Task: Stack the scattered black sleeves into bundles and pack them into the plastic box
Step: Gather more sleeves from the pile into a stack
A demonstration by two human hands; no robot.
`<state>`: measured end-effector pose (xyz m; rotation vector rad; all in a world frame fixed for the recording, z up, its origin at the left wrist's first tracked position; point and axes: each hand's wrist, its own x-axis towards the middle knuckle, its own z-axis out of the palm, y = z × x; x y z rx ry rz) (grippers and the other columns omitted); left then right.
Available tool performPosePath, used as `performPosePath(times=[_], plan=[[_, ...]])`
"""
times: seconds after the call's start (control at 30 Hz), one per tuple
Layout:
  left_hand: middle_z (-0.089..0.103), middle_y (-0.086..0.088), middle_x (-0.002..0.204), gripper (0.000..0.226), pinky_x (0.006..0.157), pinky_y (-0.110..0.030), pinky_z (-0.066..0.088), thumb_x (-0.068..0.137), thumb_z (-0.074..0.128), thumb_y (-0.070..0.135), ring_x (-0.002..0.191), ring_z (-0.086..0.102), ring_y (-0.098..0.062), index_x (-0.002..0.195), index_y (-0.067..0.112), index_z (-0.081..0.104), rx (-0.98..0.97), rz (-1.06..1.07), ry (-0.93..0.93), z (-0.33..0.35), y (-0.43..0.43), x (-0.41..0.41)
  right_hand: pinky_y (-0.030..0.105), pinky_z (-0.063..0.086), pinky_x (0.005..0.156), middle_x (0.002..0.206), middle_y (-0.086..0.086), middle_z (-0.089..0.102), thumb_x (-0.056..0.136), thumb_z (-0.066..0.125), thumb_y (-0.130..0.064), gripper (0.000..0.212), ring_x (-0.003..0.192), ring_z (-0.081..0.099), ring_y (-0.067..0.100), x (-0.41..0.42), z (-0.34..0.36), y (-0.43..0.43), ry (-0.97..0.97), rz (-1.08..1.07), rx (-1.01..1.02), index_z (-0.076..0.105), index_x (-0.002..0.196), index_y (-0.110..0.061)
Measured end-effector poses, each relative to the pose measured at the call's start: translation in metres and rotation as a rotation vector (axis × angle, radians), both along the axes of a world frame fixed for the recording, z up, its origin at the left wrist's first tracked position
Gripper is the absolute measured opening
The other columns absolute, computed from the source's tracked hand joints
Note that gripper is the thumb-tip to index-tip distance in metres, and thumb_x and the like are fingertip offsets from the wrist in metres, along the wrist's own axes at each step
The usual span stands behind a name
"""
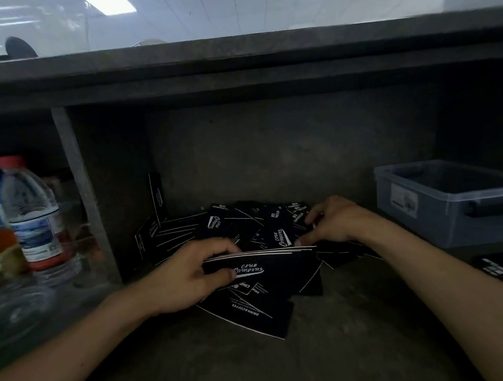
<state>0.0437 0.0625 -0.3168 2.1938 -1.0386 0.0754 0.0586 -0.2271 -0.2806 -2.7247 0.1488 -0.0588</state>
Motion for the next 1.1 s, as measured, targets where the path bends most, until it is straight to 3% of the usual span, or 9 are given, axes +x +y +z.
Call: performPosePath(times=[0.23, 0.37, 0.47, 0.57, 0.77, 0.87, 0.93, 1.0, 1.1], plan=[[0.073, 0.000, 0.097, 0.013, 0.080, -0.043, 0.059, 0.090, 0.072, 0.015, 0.090, 0.071, -0.016, 0.101, 0.020, 0.067, -0.032, 0.018, 0.042, -0.003, 0.000, 0.001, 0.029, 0.042, 0.107, 0.146, 0.003, 0.049, 0.089, 0.070, -0.039, 0.057, 0.132, 0.047, 0.021, -0.001, 0.004, -0.010, 0.102, -0.039, -0.114, 0.054, 0.140, -0.020], [0.071, 0.006, 0.102, 0.020, 0.083, -0.039, 0.058, 0.088, 0.073, 0.029, 0.097, 0.069, -0.013, 0.106, 0.027, 0.064, -0.053, 0.039, 0.004, -0.002, -0.001, 0.002, 0.030, 0.046, 0.104, 0.136, 0.005, 0.057, 0.074, 0.086, -0.028, 0.067, 0.125, 0.054, 0.023, 0.010, 0.004, -0.020, 0.026, -0.151, -0.048, 0.058, 0.134, -0.016], [0.073, 0.003, 0.097, 0.013, 0.080, -0.042, 0.060, 0.088, 0.073, 0.028, 0.092, 0.071, -0.014, 0.098, 0.023, 0.066, -0.062, 0.037, 0.033, -0.002, -0.002, 0.001, 0.023, 0.053, 0.086, 0.113, 0.008, 0.071, 0.067, 0.087, -0.004, 0.038, 0.098, 0.067, 0.019, 0.021, 0.001, -0.034, -0.302, -0.182, 0.353, 0.069, 0.096, -0.019], [0.073, 0.002, 0.096, 0.021, 0.080, -0.041, 0.059, 0.084, 0.078, 0.031, 0.089, 0.072, -0.015, 0.097, 0.024, 0.064, -0.098, 0.076, 0.012, -0.006, -0.004, 0.002, 0.013, 0.052, 0.062, 0.084, 0.005, 0.072, 0.071, 0.083, 0.003, 0.031, 0.068, 0.065, 0.008, 0.010, 0.009, -0.027, -0.483, 0.069, 0.801, 0.068, 0.094, -0.011], [0.065, 0.010, 0.120, 0.074, 0.092, -0.036, 0.058, 0.069, 0.090, 0.033, 0.105, 0.069, -0.016, 0.130, 0.039, 0.047, -0.183, 0.132, 0.107, -0.010, -0.003, 0.008, 0.020, 0.054, 0.080, 0.105, 0.003, 0.076, 0.096, 0.061, -0.021, 0.021, 0.097, 0.071, 0.011, -0.007, 0.002, 0.004, 0.143, 0.505, 0.610, 0.071, 0.112, -0.012], [0.073, 0.008, 0.108, 0.040, 0.087, -0.022, 0.056, 0.080, 0.082, 0.020, 0.099, 0.071, -0.008, 0.116, 0.026, 0.065, -0.116, 0.067, 0.063, -0.004, -0.007, 0.002, 0.027, 0.054, 0.084, 0.109, 0.001, 0.075, 0.100, 0.054, -0.023, 0.024, 0.104, 0.069, 0.015, 0.005, -0.011, 0.013, -0.035, 0.443, 0.753, 0.067, 0.118, -0.013], [0.076, 0.003, 0.098, 0.020, 0.078, -0.023, 0.058, 0.083, 0.079, 0.017, 0.089, 0.073, -0.011, 0.102, 0.019, 0.072, -0.107, 0.038, 0.075, -0.003, -0.008, -0.002, 0.019, 0.048, 0.095, 0.117, -0.009, 0.068, 0.089, 0.071, -0.023, 0.036, 0.111, 0.061, 0.006, 0.014, -0.019, 0.010, -0.249, 0.417, 0.508, 0.065, 0.125, -0.017], [0.076, 0.001, 0.095, 0.015, 0.073, -0.024, 0.058, 0.083, 0.078, 0.020, 0.085, 0.073, -0.012, 0.097, 0.018, 0.072, -0.109, 0.047, 0.086, -0.002, -0.009, -0.004, 0.015, 0.035, 0.107, 0.133, -0.014, 0.054, 0.078, 0.082, -0.032, 0.066, 0.126, 0.047, 0.003, 0.019, -0.027, 0.009, -0.235, 0.451, 0.192, 0.056, 0.137, -0.022], [0.076, 0.003, 0.095, 0.016, 0.073, -0.023, 0.058, 0.083, 0.079, 0.022, 0.085, 0.073, -0.011, 0.097, 0.020, 0.072, -0.106, 0.058, 0.081, -0.002, -0.008, -0.005, 0.017, 0.036, 0.104, 0.131, -0.006, 0.058, 0.070, 0.088, -0.030, 0.076, 0.123, 0.052, 0.007, 0.025, -0.028, 0.002, -0.208, 0.402, 0.176, 0.055, 0.137, -0.020]])
